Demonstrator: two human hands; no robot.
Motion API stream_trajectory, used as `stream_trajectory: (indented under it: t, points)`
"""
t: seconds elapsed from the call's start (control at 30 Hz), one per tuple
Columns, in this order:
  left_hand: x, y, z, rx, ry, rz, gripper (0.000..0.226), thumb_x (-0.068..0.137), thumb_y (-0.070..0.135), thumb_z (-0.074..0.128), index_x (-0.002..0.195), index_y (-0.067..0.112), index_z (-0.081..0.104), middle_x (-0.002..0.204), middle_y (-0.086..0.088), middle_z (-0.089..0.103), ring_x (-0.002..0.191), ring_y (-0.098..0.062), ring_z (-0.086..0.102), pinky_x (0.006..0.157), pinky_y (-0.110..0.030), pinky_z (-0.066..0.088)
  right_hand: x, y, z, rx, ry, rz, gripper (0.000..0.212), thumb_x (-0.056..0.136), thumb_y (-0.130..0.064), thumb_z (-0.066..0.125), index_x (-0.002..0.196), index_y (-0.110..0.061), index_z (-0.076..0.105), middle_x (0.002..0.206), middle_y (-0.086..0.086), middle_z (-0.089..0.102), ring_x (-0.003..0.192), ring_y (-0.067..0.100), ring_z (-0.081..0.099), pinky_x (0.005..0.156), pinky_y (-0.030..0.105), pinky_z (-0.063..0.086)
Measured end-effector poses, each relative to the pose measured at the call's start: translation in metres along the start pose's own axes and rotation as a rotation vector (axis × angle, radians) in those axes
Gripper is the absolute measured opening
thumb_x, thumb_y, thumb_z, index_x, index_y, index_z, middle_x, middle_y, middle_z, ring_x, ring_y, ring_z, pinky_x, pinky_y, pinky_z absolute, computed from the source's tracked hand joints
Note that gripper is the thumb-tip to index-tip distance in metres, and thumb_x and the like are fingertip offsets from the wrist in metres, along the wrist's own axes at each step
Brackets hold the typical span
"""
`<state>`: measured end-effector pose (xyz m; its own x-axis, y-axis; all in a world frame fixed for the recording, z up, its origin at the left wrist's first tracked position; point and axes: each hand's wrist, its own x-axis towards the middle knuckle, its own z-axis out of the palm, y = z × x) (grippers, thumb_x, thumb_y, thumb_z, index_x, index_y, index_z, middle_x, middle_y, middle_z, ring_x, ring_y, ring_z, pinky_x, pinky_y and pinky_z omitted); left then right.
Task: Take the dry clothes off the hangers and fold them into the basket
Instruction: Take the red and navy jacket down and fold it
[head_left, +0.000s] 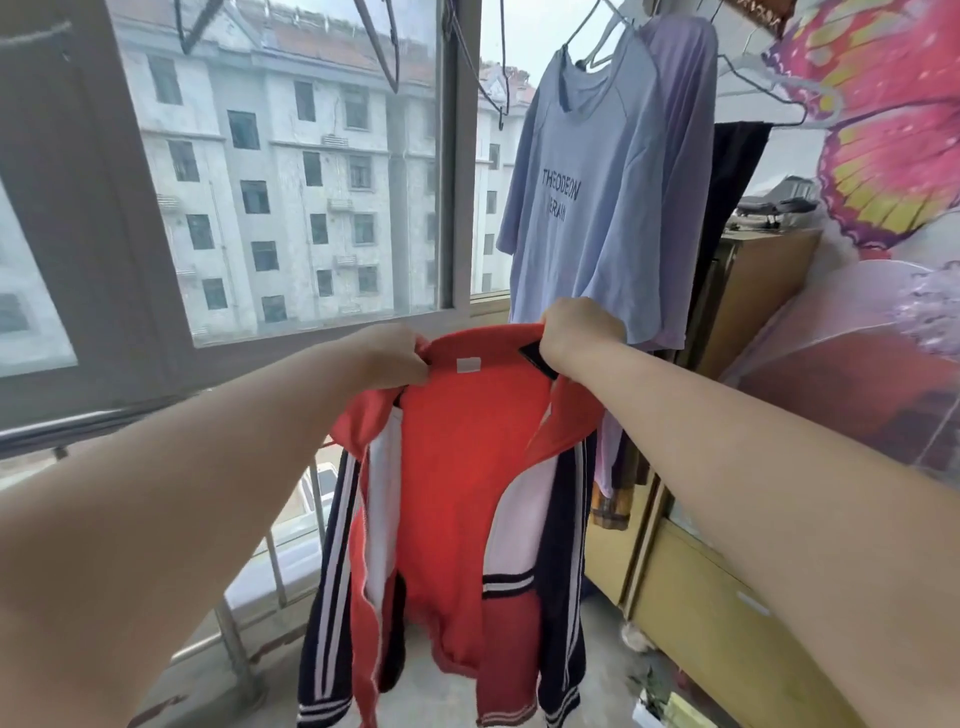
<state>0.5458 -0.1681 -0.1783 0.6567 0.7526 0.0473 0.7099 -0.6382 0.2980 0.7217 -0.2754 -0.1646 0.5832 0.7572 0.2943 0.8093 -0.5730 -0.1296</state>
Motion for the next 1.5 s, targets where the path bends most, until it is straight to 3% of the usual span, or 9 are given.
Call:
stream_trajectory:
  t: [0.17,0.37,0.57,0.67,0.8,1.0,1.07,1.2,1.5]
  points:
    - [0.006,-0.001,0.005,0.221,0.118,-0.159,0.022,0.089,0.012,0.043,0.104,0.011,0.059,0.093,-0.006,0.059,0.092,-0.026,0.059,0.078,-0.036,0.052,-0.003,-0.010,-0.002,-0.103,0.041,-0.100,0.029,0.083,-0.005,0.041,0.104,-0.013,0.061,0.111,0.007,0.060,0.103,0.029,0.058,0.076,0.031,0.039]
    - [0.001,-0.001,0.001,0.322,0.054,-0.294,0.024,0.093,0.019,0.038,0.075,0.014,0.055,0.075,0.001,0.053,0.068,-0.016,0.052,0.065,-0.031,0.045,-0.009,-0.017,-0.001,-0.054,0.007,-0.043,0.029,0.086,-0.004,0.042,0.109,-0.010,0.058,0.113,0.009,0.061,0.106,0.029,0.059,0.082,0.033,0.042]
    - [0.007,0.002,-0.002,-0.147,-0.123,-0.297,0.044,0.097,0.010,0.049,0.061,-0.015,0.050,0.045,-0.001,0.063,0.049,-0.012,0.064,0.045,-0.007,0.042,-0.004,-0.026,0.003,0.895,-0.286,0.538,0.032,0.097,-0.008,0.025,0.074,0.002,0.044,0.049,0.021,0.055,0.031,0.027,0.055,0.038,0.021,0.042]
    - [0.013,-0.001,-0.003,-0.382,-0.098,-0.142,0.025,0.096,0.009,0.051,0.109,-0.007,0.067,0.101,-0.012,0.072,0.101,-0.024,0.061,0.069,0.004,0.032,-0.005,-0.026,0.003,1.170,-0.351,0.509,0.032,0.097,-0.008,0.018,0.079,0.002,0.043,0.069,0.021,0.055,0.040,0.030,0.059,0.044,0.032,0.053]
    - [0.023,-0.001,-0.006,-0.925,-0.026,-0.330,0.017,0.085,0.008,0.059,0.100,0.004,0.055,0.096,-0.017,0.067,0.084,-0.026,0.069,0.066,-0.028,0.060,0.000,-0.016,0.007,1.283,-0.379,0.394,0.023,0.093,0.004,0.031,0.087,-0.005,0.051,0.079,0.014,0.060,0.067,0.025,0.065,0.071,0.036,0.059]
    - [0.023,-0.025,-0.002,0.001,-0.017,-0.212,0.029,0.073,0.025,0.078,0.095,0.009,0.067,0.097,-0.010,0.070,0.089,-0.024,0.067,0.084,-0.031,0.054,0.006,-0.003,0.011,1.076,-0.396,0.361,0.020,0.097,0.007,0.039,0.080,0.003,0.049,0.055,0.015,0.065,0.042,0.019,0.064,0.047,0.023,0.056]
    - [0.018,-0.020,0.000,0.196,0.020,-0.160,0.035,0.078,0.036,0.074,0.098,0.008,0.068,0.095,-0.009,0.072,0.090,-0.024,0.067,0.080,-0.030,0.052,0.008,-0.003,0.015,0.717,-0.340,0.228,0.013,0.096,-0.001,0.045,0.088,0.003,0.054,0.067,0.019,0.068,0.054,0.028,0.068,0.062,0.033,0.060]
    - [0.019,-0.024,0.001,0.173,0.062,-0.153,0.047,0.086,0.052,0.059,0.101,0.009,0.068,0.085,-0.005,0.068,0.084,-0.024,0.063,0.072,-0.031,0.049,0.005,0.003,0.015,0.172,-0.167,-0.014,0.018,0.087,-0.033,0.064,0.091,-0.015,0.061,0.090,0.008,0.067,0.082,0.027,0.066,0.078,0.032,0.053]
    - [0.022,-0.020,0.019,-0.221,0.219,-0.023,0.029,0.098,0.030,0.046,0.116,0.011,0.057,0.106,-0.010,0.063,0.095,-0.027,0.056,0.084,-0.034,0.043,0.009,0.010,0.027,0.414,-0.048,-0.065,0.029,0.086,-0.018,0.054,0.059,-0.024,0.044,0.067,-0.002,0.050,0.080,0.024,0.054,0.067,0.029,0.040]
